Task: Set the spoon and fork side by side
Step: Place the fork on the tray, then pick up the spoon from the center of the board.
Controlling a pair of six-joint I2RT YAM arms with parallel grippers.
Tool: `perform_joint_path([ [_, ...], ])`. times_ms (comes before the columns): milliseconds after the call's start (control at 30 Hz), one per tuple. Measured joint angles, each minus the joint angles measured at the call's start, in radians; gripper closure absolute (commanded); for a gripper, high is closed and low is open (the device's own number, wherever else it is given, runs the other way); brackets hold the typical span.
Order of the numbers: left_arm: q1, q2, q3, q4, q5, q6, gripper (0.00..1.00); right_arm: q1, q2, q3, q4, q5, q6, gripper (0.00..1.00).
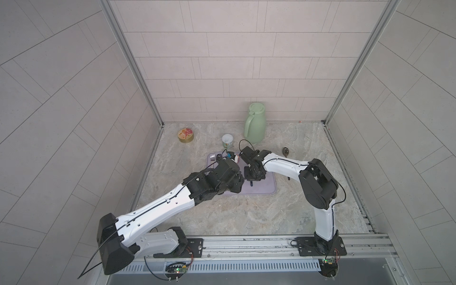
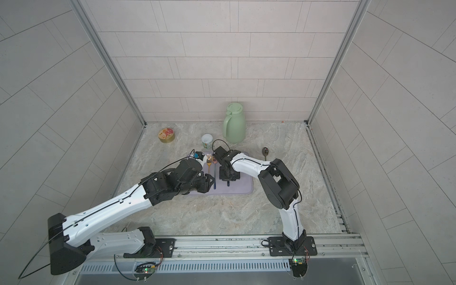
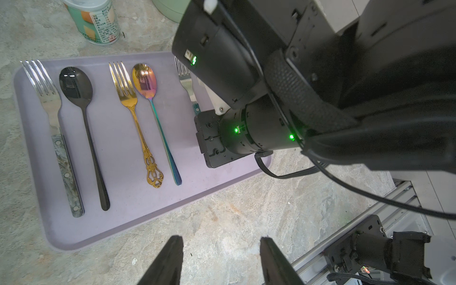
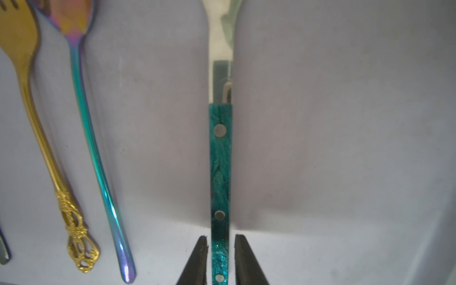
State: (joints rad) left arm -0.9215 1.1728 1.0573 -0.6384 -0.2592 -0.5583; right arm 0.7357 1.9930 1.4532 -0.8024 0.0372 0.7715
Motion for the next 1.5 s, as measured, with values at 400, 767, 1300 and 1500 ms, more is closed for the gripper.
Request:
perform_joint_path([
  [400, 0.0, 0.006, 0.0, 0.0, -0.004, 0.001, 0.48, -0.105, -0.238, -0.001, -0.039, 0.03, -0.088, 0.63],
  [767, 0.002, 0.006, 0.0, -0.003, -0.031, 0.008, 0.48, -0.386, -0.232, -0.051, -0.034, 0.024, -0.268, 0.58],
  [1300, 0.024, 0.062, -0.005, 0.002, -0.044, 0.008, 0.48, -0.555, -0.095, -0.094, 0.01, -0.002, -0.372, 0.58],
  [1500, 0.031, 0.063, -0.005, 0.002, -0.042, 0.008, 0.48, -0.586, -0.046, -0.105, 0.029, -0.031, -0.375, 0.64],
])
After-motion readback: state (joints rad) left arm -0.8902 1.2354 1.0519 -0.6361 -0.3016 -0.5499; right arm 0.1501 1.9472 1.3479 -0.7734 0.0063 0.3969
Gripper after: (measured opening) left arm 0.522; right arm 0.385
